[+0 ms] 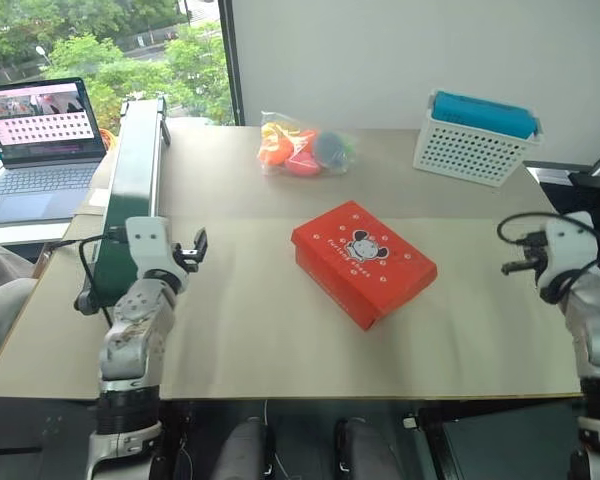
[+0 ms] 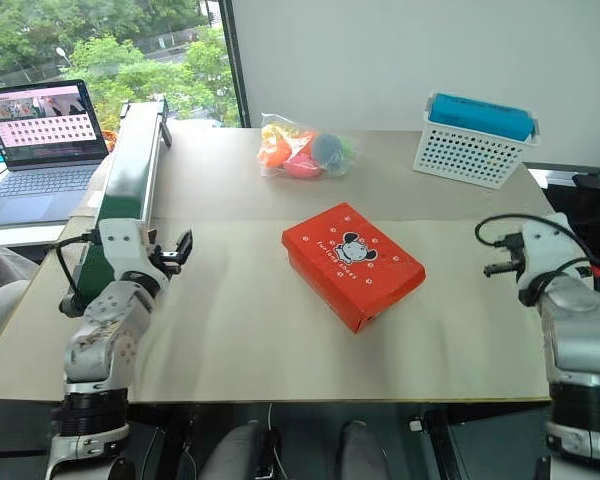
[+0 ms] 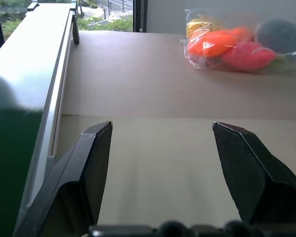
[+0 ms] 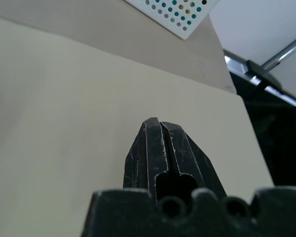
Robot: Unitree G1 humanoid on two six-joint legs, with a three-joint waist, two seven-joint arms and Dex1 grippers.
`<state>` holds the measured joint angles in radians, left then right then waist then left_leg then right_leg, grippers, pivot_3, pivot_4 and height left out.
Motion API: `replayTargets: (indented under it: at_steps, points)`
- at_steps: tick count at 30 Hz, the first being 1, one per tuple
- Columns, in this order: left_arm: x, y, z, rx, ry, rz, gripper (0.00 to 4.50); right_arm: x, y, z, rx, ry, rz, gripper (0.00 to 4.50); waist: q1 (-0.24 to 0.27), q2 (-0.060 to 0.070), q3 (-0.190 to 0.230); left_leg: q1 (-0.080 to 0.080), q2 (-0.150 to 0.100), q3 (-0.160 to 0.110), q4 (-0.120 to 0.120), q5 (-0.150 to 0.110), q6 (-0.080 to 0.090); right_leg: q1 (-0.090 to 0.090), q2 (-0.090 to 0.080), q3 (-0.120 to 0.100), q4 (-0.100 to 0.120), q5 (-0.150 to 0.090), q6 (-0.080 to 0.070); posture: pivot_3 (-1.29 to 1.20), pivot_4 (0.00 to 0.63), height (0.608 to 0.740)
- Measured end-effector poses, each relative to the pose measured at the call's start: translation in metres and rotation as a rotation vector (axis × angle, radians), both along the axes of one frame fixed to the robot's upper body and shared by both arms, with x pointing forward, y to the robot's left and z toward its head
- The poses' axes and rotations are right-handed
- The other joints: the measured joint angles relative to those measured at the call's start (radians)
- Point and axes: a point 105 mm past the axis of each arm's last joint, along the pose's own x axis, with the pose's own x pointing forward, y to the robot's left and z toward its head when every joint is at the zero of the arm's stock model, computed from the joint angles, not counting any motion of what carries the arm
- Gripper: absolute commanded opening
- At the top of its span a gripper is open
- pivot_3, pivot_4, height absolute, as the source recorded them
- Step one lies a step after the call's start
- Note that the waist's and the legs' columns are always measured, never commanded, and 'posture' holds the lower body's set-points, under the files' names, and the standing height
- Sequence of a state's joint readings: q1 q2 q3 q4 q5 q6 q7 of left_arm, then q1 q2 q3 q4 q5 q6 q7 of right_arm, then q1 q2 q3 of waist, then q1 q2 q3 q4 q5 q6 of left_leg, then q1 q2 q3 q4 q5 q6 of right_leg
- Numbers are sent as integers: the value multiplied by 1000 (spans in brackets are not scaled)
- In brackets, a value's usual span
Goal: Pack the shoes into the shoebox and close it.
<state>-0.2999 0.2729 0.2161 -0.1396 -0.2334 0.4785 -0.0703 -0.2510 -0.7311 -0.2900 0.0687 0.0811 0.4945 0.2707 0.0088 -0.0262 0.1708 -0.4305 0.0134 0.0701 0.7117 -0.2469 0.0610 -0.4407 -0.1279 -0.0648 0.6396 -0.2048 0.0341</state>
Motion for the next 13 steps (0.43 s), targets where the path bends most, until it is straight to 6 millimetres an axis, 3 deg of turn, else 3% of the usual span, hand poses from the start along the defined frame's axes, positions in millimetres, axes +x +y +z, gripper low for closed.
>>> replayTargets:
  at_steps: [9,13]
  points:
    - [2,-21,-7,-13,13,-50,3472,-1,-20,-14,11,-13,-19,39,5,0,0,0,-1,-1,0,0,1,1,0,0,0,2,-4,0,150,699]
    - [1,-24,-6,-3,0,-54,3472,1,-36,-2,10,-35,-50,39,3,0,0,0,-1,-1,1,-1,1,2,0,1,0,2,-4,0,150,699]
